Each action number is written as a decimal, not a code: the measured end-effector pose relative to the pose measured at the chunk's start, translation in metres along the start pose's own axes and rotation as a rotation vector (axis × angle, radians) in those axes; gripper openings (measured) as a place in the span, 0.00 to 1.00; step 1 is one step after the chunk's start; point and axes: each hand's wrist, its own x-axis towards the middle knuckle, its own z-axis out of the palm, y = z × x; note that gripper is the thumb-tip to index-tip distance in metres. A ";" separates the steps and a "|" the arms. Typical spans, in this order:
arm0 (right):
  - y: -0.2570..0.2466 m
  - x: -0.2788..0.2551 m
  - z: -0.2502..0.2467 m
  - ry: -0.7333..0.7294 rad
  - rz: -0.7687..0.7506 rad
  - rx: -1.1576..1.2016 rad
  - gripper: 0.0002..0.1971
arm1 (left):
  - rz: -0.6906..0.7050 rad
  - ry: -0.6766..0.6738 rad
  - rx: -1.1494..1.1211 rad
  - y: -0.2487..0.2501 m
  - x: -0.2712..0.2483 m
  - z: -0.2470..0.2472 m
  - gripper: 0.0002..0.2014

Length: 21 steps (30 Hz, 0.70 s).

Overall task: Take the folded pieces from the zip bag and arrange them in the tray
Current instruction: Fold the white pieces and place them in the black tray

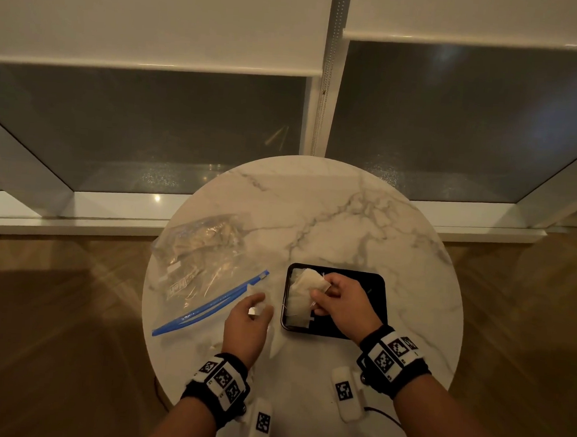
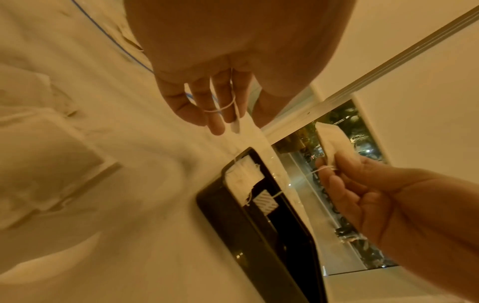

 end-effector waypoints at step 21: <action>0.059 0.053 0.023 -0.160 0.165 -0.771 0.10 | -0.091 -0.078 0.218 -0.051 0.033 0.043 0.24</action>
